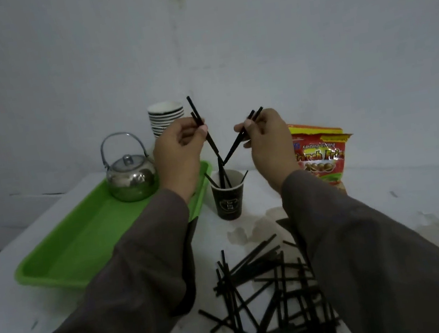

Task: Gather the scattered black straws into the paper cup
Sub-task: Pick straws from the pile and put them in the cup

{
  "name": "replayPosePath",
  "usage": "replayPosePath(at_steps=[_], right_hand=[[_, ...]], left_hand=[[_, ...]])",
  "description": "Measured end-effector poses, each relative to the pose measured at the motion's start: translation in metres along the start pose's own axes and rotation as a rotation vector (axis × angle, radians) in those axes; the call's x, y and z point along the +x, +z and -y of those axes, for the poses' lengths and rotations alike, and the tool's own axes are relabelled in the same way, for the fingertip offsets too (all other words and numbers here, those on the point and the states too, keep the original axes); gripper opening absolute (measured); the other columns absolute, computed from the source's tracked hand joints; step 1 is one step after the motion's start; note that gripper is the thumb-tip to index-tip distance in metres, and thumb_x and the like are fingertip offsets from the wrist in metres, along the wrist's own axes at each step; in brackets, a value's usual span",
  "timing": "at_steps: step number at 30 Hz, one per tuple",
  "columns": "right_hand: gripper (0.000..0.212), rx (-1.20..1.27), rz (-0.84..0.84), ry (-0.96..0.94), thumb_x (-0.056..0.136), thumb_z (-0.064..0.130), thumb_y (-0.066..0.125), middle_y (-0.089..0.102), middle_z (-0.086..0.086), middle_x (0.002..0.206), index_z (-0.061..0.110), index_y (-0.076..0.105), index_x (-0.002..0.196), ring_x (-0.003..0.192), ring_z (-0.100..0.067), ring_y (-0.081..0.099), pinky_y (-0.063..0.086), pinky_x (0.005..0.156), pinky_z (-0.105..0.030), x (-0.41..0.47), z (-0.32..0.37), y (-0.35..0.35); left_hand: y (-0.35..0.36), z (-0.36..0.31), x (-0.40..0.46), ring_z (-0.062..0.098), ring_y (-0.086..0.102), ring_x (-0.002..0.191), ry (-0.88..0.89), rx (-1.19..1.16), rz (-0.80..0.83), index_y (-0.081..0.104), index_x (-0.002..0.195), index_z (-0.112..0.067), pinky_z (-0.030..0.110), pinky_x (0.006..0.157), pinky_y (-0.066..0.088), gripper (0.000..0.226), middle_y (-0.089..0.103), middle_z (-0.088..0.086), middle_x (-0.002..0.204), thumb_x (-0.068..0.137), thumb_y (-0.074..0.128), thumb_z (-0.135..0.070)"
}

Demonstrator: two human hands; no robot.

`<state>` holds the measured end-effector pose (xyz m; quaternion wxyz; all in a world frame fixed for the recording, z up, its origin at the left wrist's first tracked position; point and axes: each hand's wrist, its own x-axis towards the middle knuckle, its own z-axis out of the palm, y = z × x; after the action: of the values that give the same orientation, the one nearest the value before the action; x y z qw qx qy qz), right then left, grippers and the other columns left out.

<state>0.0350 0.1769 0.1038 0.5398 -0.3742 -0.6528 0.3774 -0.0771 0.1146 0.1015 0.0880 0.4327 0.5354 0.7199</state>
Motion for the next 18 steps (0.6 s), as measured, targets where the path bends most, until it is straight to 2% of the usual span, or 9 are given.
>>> replayPosePath(at_steps=[2, 5, 7, 10, 12, 13, 16, 18], right_hand=[[0.007, -0.092, -0.005, -0.041, 0.093, 0.014, 0.048, 0.066, -0.008, 0.09, 0.007, 0.051, 0.093, 0.082, -0.021, 0.062, 0.053, 0.077, -0.04, 0.003, -0.007, 0.006], [0.01, -0.247, 0.03, -0.07, 0.091, 0.016, 0.052, 0.066, -0.011, 0.09, 0.006, 0.055, 0.094, 0.078, -0.021, 0.058, 0.044, 0.067, -0.028, 0.002, -0.021, 0.013], [0.008, -0.381, 0.079, -0.069, 0.09, 0.019, 0.054, 0.066, -0.009, 0.09, 0.011, 0.056, 0.091, 0.082, -0.024, 0.058, 0.044, 0.073, -0.033, 0.0, -0.033, 0.017], [0.008, -0.573, 0.185, -0.033, 0.088, 0.023, 0.055, 0.067, -0.006, 0.094, 0.023, 0.05, 0.082, 0.091, -0.026, 0.058, 0.043, 0.088, -0.047, -0.003, -0.046, 0.02], [0.006, -0.612, 0.228, -0.007, 0.088, 0.023, 0.055, 0.066, -0.005, 0.097, 0.024, 0.051, 0.083, 0.094, -0.025, 0.058, 0.041, 0.091, -0.048, -0.004, -0.051, 0.019], [0.001, -0.605, 0.237, 0.002, 0.088, 0.023, 0.055, 0.067, -0.004, 0.099, 0.023, 0.054, 0.088, 0.096, -0.025, 0.058, 0.04, 0.092, -0.048, -0.005, -0.054, 0.018], [0.024, -0.496, 0.227, 0.002, 0.089, 0.021, 0.055, 0.067, -0.002, 0.111, 0.018, 0.054, 0.113, 0.105, -0.022, 0.057, 0.037, 0.097, -0.048, -0.007, -0.056, 0.015], [0.038, -0.418, 0.18, -0.04, 0.088, 0.02, 0.057, 0.062, -0.002, 0.122, 0.018, 0.046, 0.125, 0.112, -0.021, 0.055, 0.035, 0.1, -0.049, -0.007, -0.052, 0.01]], left_hand=[[0.006, 0.011, 0.008, 0.016, 0.063, 0.081, -0.007, 0.056, 0.036, 0.065, 0.092, -0.011, 0.023, 0.074, 0.053, 0.011, 0.065, -0.001, 0.08, 0.081, 0.064, -0.008], [0.013, 0.036, 0.01, 0.02, 0.065, 0.083, -0.047, 0.181, 0.099, 0.066, 0.09, -0.011, 0.029, 0.076, 0.052, 0.01, 0.068, 0.006, 0.083, 0.08, 0.066, -0.01], [0.018, 0.053, 0.004, 0.021, 0.065, 0.084, -0.087, 0.266, 0.136, 0.067, 0.091, -0.011, 0.033, 0.077, 0.052, 0.012, 0.069, 0.007, 0.086, 0.079, 0.066, -0.012], [0.021, 0.07, -0.007, 0.02, 0.064, 0.088, -0.136, 0.361, 0.177, 0.068, 0.093, -0.009, 0.029, 0.078, 0.049, 0.014, 0.069, 0.006, 0.089, 0.08, 0.065, -0.011], [0.021, 0.079, -0.009, 0.018, 0.061, 0.092, -0.144, 0.416, 0.2, 0.07, 0.096, -0.008, 0.029, 0.083, 0.047, 0.017, 0.07, 0.008, 0.098, 0.079, 0.066, -0.011], [0.02, 0.083, -0.009, 0.019, 0.06, 0.095, -0.124, 0.447, 0.202, 0.07, 0.097, -0.009, 0.032, 0.088, 0.047, 0.019, 0.07, 0.008, 0.101, 0.078, 0.067, -0.012], [0.017, 0.087, -0.003, 0.029, 0.047, 0.118, -0.101, 0.574, 0.209, 0.065, 0.111, -0.015, 0.043, 0.106, 0.035, 0.035, 0.061, 0.008, 0.122, 0.077, 0.07, -0.021], [0.014, 0.079, 0.001, 0.03, 0.033, 0.129, -0.115, 0.61, 0.19, 0.055, 0.124, -0.015, 0.039, 0.111, 0.025, 0.048, 0.048, 0.008, 0.136, 0.079, 0.069, -0.022]])
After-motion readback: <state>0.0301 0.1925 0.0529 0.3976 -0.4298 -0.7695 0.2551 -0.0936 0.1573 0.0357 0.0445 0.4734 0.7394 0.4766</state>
